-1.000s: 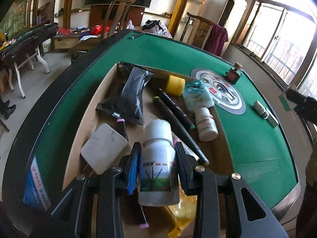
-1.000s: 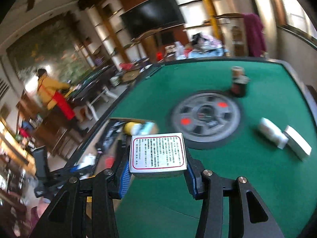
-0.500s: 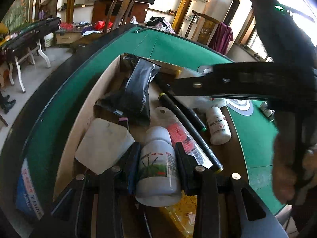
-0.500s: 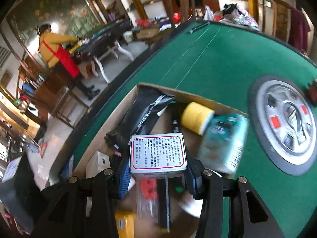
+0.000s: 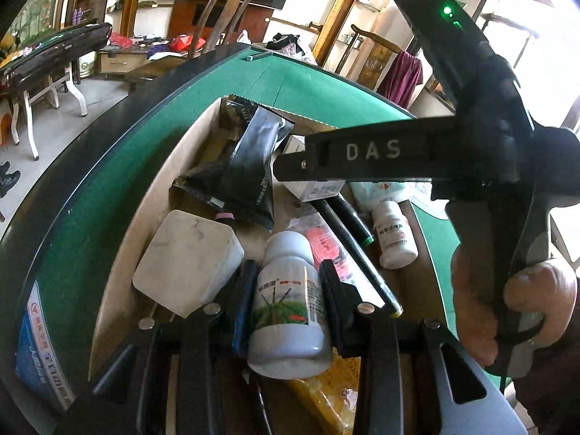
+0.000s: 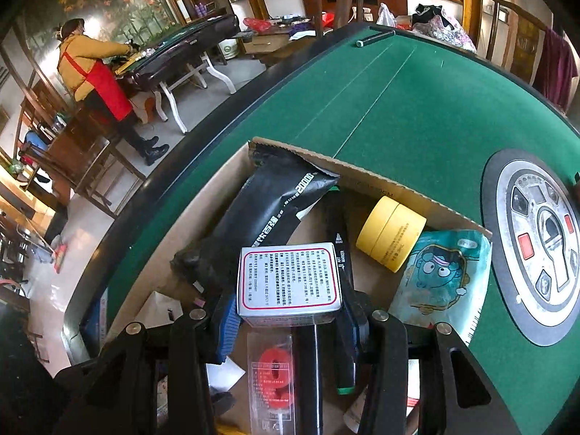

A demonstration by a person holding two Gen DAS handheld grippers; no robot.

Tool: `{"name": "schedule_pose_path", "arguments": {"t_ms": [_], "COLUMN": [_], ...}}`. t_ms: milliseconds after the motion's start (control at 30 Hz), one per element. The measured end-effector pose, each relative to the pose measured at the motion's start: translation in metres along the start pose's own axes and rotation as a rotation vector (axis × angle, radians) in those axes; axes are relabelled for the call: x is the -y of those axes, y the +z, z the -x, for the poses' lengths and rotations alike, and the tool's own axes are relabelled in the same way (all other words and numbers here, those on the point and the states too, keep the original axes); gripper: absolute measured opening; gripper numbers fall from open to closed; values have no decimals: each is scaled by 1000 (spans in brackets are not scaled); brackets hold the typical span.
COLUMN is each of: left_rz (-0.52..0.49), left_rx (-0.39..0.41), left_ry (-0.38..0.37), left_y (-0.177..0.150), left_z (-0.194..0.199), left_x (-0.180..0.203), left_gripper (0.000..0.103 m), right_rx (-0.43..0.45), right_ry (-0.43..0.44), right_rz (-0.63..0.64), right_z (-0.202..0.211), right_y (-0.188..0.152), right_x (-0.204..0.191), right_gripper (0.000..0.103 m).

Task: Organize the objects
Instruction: 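Lower the bottle and printed box into the tray and open both grippers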

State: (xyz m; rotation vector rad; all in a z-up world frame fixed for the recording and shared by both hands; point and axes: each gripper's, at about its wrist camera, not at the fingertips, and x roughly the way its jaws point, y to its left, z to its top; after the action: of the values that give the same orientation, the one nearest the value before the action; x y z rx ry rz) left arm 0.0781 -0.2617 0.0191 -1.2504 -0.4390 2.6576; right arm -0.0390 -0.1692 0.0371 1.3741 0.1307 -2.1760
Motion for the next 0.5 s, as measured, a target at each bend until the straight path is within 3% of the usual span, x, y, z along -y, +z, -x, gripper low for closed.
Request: {"name": "schedule_pose_path", "arguments": {"t_ms": [67, 200, 300, 500], "left_rz": [8, 7, -27, -29], "left_rx": [-1, 11, 54, 99], "left_ry": [-14, -43, 1, 47], "left_y": [1, 1, 2, 8], "left_z": [0, 7, 22, 55], "left_x": [0, 8, 21, 40], "left_gripper": [40, 72, 89, 96], "right_rx": [-2, 16, 46, 150], "right_ry": [-3, 5, 22, 4], "right_rz": [-4, -26, -40, -12], "right_z": [-2, 4, 22, 75], "right_y": [-1, 0, 1, -10], "right_x": [1, 6, 11, 15], "right_gripper": [52, 53, 53, 67]}}
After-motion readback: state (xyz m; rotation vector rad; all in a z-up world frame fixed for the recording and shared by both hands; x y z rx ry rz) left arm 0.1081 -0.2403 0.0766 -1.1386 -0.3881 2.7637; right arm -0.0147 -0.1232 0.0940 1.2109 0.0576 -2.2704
